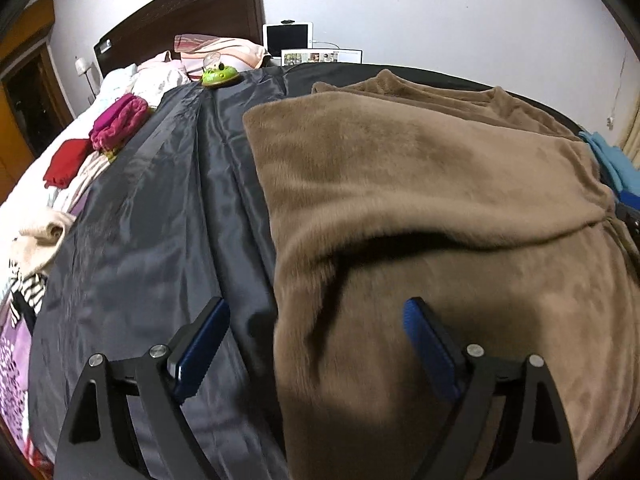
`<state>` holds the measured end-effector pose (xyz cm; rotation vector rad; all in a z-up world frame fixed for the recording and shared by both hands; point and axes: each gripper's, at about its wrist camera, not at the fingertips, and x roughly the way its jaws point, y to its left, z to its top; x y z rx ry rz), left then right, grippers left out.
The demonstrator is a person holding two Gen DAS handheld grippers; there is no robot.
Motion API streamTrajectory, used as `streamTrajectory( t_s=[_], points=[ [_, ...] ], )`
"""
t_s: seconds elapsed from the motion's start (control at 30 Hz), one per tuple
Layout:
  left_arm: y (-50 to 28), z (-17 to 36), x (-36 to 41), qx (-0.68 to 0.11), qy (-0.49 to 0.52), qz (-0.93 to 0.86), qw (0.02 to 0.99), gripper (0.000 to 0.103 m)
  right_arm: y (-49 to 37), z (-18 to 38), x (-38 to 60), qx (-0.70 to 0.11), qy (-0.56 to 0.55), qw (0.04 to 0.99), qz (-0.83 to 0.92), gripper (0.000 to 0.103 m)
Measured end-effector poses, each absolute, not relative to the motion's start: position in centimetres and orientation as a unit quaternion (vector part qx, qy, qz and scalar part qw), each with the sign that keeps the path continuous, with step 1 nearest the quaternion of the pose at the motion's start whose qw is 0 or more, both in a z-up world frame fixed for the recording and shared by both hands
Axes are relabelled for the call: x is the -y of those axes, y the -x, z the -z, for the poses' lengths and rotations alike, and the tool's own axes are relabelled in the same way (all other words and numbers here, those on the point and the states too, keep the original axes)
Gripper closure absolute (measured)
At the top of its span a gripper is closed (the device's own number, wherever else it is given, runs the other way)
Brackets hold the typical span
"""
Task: Fold clothes
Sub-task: 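Move both open grippers to the hem edge of the brown sweatshirt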
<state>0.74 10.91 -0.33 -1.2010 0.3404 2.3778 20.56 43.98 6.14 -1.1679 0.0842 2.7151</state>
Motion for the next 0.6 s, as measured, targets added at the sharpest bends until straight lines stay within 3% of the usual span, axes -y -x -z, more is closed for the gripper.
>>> streamTrajectory(
  t_s=[0.6],
  points=[
    [-12.6,-1.7,-3.2,-0.101,0.393,-0.865,0.295,0.011,-41.6,-5.3,-40.3,-0.051,0.362,0.043,-0.930,0.023]
  ],
)
